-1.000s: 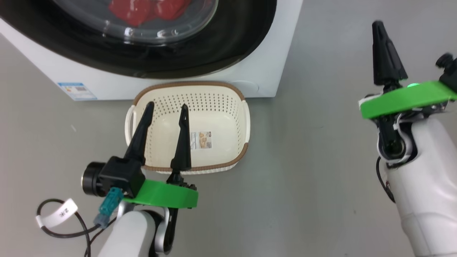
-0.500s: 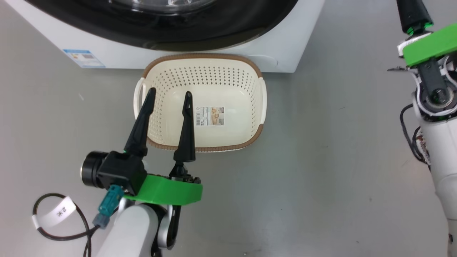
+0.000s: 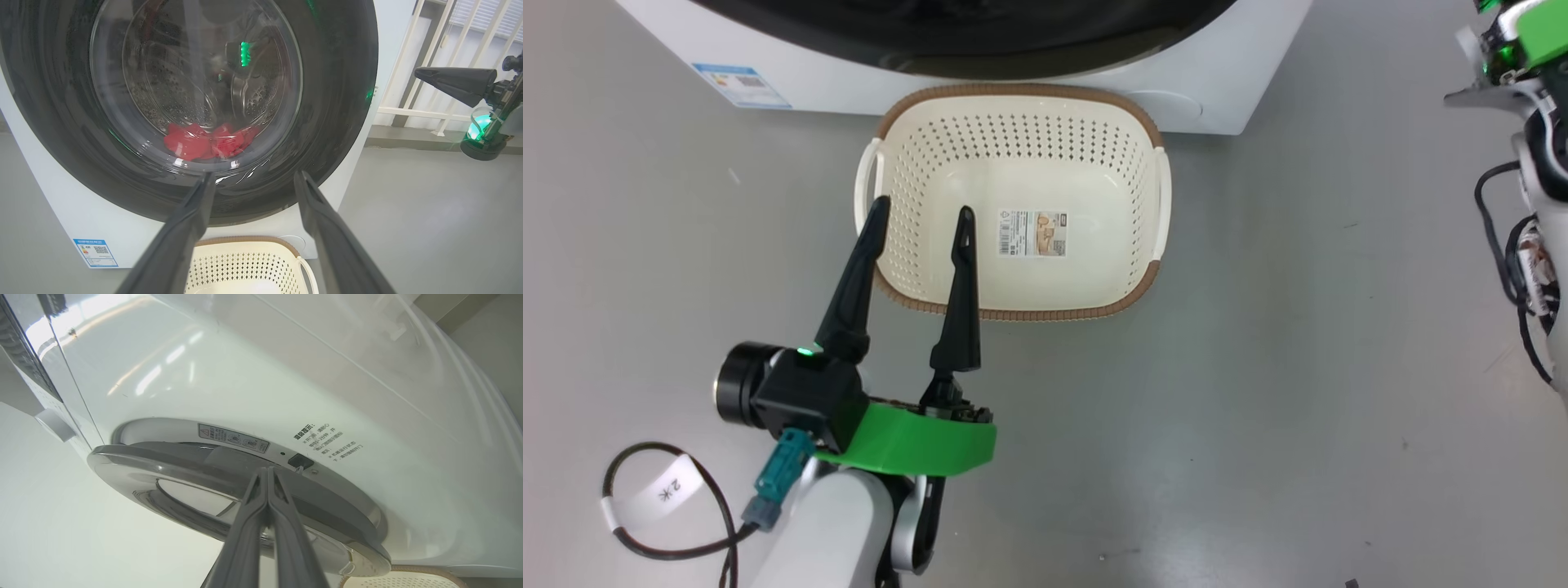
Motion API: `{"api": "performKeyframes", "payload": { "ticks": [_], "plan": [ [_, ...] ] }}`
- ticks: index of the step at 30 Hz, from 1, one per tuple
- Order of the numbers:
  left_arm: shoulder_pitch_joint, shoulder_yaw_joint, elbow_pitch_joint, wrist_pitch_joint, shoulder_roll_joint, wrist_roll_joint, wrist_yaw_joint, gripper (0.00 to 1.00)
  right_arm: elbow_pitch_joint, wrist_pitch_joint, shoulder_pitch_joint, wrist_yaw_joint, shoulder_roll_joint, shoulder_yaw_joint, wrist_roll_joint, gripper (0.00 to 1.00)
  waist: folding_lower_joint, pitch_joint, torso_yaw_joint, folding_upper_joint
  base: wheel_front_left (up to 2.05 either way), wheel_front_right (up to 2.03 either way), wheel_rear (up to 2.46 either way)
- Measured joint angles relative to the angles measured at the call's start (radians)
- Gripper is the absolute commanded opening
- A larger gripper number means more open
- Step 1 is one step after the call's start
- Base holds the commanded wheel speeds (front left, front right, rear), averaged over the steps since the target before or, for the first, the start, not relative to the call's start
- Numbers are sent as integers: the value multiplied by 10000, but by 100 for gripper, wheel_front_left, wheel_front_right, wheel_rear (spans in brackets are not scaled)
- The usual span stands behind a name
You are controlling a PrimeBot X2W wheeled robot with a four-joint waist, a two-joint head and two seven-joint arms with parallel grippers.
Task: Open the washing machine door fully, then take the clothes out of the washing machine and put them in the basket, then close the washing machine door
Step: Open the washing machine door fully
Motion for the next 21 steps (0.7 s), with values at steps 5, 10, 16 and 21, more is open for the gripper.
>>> {"api": "performKeyframes", "payload": {
  "ticks": [5,10,16,21],
  "plan": [
    [-161,-65,-77,0,0,-2,4,100,178,548,-462,0,-163,-63,543,0,0,233,124,0,0,0,0],
    [-198,-171,-82,0,-4,-15,25,100,407,1118,-935,0,-330,-67,905,0,0,466,286,0,0,0,0],
    [-262,-324,-84,0,-4,-98,90,100,775,1768,-1425,0,-343,-115,1396,0,0,676,523,0,0,0,0],
    [-349,-408,-102,0,-8,-107,176,100,1080,2086,-1750,0,-393,-196,1595,0,0,800,726,0,0,0,0]
  ]
}}
